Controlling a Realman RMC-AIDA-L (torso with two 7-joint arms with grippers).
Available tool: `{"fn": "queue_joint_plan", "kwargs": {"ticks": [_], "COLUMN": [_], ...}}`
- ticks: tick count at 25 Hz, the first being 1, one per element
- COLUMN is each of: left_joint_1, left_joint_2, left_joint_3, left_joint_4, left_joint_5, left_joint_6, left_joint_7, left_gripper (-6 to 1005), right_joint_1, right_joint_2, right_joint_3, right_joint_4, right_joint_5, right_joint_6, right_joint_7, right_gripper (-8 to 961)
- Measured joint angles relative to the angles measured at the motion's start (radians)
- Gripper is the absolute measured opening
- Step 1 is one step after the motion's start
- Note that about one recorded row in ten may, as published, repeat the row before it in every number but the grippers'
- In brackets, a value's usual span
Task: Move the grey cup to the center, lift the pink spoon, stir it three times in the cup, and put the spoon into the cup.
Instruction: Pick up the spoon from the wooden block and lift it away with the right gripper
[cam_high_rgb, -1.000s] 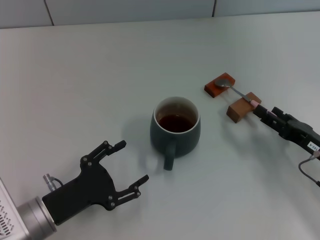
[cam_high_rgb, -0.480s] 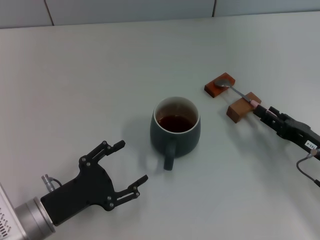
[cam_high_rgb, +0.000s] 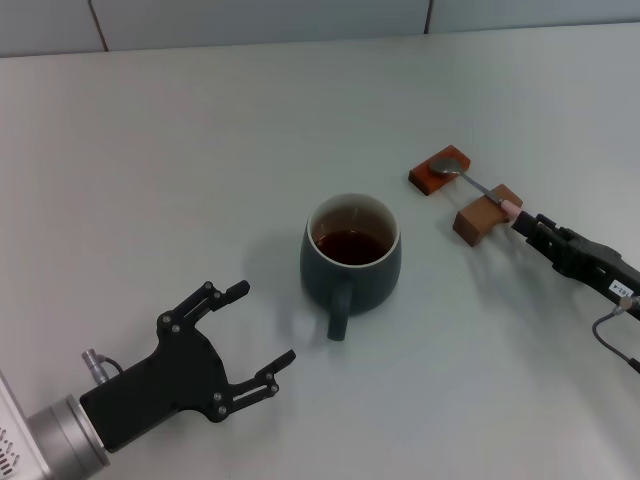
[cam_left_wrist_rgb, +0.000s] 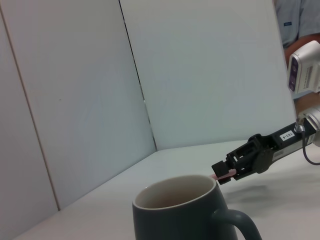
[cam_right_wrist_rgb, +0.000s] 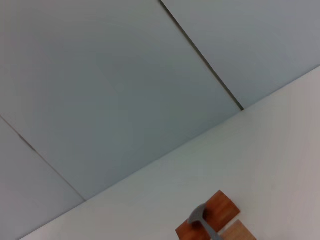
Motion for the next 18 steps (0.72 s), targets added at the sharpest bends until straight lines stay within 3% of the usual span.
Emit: {"fn": "queue_joint_plan", "kwargs": {"ticks": [18], "left_joint_1": [0.004], "left_joint_2": [0.004], "left_joint_3": [0.000], "left_joint_4": [0.000], "left_joint_5": [0.000], "left_joint_6": [0.010], "left_joint_7": [0.000], "left_gripper": [854], "right_joint_1": [-0.005], "right_joint_2": [0.006], "right_joint_3": [0.000], "right_joint_4": [-0.021], "right_joint_5": [-0.001], "right_joint_6": [0.021], "right_joint_7": [0.019], "right_gripper": [114]}}
